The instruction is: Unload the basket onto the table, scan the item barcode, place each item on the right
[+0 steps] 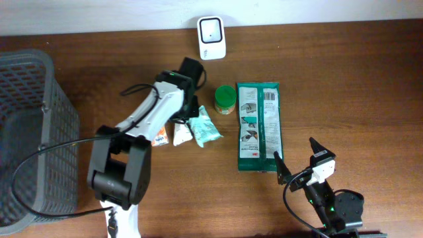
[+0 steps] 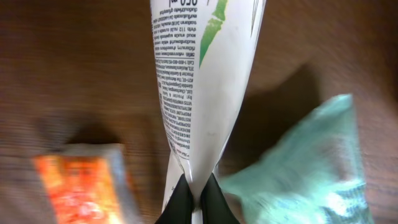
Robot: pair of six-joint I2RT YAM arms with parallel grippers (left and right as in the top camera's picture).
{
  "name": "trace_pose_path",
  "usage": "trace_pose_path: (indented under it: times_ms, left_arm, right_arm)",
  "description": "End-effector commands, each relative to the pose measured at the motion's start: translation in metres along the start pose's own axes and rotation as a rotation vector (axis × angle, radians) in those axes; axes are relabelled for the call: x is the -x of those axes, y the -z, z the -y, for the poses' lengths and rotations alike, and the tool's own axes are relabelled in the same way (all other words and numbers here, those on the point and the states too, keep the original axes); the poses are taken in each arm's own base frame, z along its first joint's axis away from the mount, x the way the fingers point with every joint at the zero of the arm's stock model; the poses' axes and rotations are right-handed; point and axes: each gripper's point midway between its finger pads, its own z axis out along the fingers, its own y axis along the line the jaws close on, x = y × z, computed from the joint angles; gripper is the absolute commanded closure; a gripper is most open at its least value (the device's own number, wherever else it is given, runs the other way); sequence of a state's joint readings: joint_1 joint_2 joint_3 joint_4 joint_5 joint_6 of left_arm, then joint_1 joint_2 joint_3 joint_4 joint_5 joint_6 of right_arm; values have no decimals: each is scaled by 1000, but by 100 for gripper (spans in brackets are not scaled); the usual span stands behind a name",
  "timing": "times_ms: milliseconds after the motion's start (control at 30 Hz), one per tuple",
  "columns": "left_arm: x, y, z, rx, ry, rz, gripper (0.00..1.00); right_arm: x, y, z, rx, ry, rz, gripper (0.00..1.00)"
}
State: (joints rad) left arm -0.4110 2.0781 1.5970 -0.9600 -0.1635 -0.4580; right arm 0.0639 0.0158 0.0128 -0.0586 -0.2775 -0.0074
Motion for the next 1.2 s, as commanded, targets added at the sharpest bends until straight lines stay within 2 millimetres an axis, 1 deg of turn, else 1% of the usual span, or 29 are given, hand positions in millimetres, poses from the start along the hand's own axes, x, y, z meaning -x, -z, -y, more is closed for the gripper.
trace_pose_path:
  times_ms: [0,100,200,233,300,367,467,500,533,567,600,633,667,733,767,833,867,967,1000,1033,1067,1100,1133,1167]
  left_arm:
    - [0,8,32,-36,-41,42,100]
    - [-2,11,50,-73,-66,61,100]
    - [0,12,55,-78,-75,78,100]
    - [1,12,53,-70,-74,83,100]
    - [6,13,37,-4,-61,100,100]
    - [12,15,19,65,-47,126,93]
    - [17,17,6,90,-25,132,88]
    - [17,17,5,89,-21,131,81]
    - [18,16,4,90,-20,130,54]
    - [18,16,4,90,-20,130,39]
    - [18,16,4,90,-20,130,27]
    - [18,16,4,90,-20,130,20]
    - [18,16,4,90,-20,130,18]
    - [18,17,5,87,-19,133,18]
    - [21,21,5,82,-17,144,14]
    - [31,36,8,62,-21,183,14]
    - [38,47,10,49,-38,209,14]
    - [57,90,12,-18,-78,297,14]
    - [64,113,12,-74,-91,336,14]
    - [68,127,13,-119,-102,358,13]
    - [72,145,11,-176,-113,383,12]
    - [75,158,8,-213,-115,401,11]
    - [77,171,1,-252,-105,419,10]
    - [80,179,-10,-274,-88,433,8]
  right_arm:
    - [-1,1,1,-6,2,-5,2]
    - [-1,1,1,-6,2,-5,2]
    - [-1,1,1,-6,2,-5,2]
    - [-1,1,1,-6,2,-5,2]
    - [-1,1,1,-6,2,-5,2]
    - [-1,1,1,-6,2,-5,2]
    - [-1,1,1,-6,2,-5,2]
    - [-1,1,1,-6,2,-5,2]
    - [-1,1,1,-6,2,-5,2]
    - [-1,1,1,-6,2,-5,2]
    - [-1,1,1,-6,2,-5,2]
    - [-1,1,1,-6,2,-5,2]
    - [-1,1,1,-6,2,-5,2]
    - [-1,1,1,-6,2,-5,2]
    - [-1,1,1,-6,2,-5,2]
    - [-1,1,1,-6,2,-5,2]
    - [-1,1,1,-6,2,-5,2]
    - [-1,1,1,-6,2,-5,1]
    - [-1,1,1,-6,2,-5,2]
    - [-1,1,1,-6,2,-5,2]
    - [-1,1,1,-6,2,-5,2]
    - [-1,1,1,-6,2,-5,2]
    - [-1,1,1,-6,2,-5,2]
    - [-1,1,1,-6,2,-5,2]
